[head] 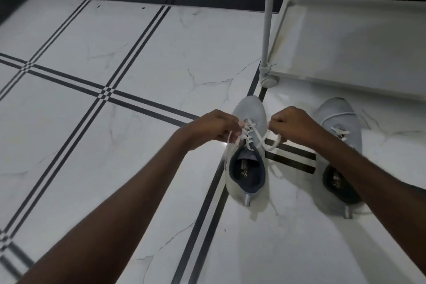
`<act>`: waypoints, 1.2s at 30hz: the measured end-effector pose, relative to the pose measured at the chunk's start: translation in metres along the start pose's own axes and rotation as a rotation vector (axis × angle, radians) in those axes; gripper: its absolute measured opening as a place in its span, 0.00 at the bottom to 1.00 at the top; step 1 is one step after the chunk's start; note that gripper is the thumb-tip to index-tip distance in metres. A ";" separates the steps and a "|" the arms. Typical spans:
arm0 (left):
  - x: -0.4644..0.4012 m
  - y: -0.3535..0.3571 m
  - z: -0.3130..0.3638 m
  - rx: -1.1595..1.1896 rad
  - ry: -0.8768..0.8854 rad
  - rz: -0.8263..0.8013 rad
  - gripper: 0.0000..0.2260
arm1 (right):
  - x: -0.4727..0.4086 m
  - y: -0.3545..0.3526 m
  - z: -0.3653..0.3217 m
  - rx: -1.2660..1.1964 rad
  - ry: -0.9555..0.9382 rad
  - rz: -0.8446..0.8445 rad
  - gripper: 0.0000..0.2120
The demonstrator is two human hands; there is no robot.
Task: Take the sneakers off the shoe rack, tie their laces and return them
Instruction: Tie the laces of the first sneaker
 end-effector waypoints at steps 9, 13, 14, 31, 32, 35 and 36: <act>0.021 -0.049 0.036 -0.738 -0.397 0.270 0.06 | 0.010 -0.007 0.024 0.167 0.197 -0.339 0.17; 0.025 -0.043 -0.018 -0.871 -0.742 0.025 0.17 | 0.008 -0.010 0.030 0.387 0.289 -0.219 0.13; 0.016 -0.030 -0.024 -0.894 -0.655 0.020 0.20 | 0.007 -0.005 0.020 0.399 0.224 -0.146 0.14; -0.004 0.014 -0.062 -0.260 -0.276 0.083 0.13 | 0.003 0.071 0.007 -0.189 0.062 -0.255 0.20; -0.003 0.013 -0.062 -0.245 -0.265 0.085 0.11 | 0.004 0.073 0.009 -0.224 0.068 -0.279 0.19; 0.001 0.008 -0.060 -0.207 -0.277 0.096 0.07 | 0.007 0.074 0.014 -0.281 0.071 -0.329 0.18; 0.001 0.007 -0.059 -0.224 -0.280 0.109 0.06 | 0.008 0.073 0.015 -0.272 0.064 -0.340 0.17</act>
Point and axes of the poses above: each hand's wrist, its own x-axis away from the middle knuckle, its own y-axis out of the palm, z = x × y, the point moved 8 cm from there along -x, towards the middle knuckle, and after that the axes turned 15 degrees about -z, right-handed, at the moved point
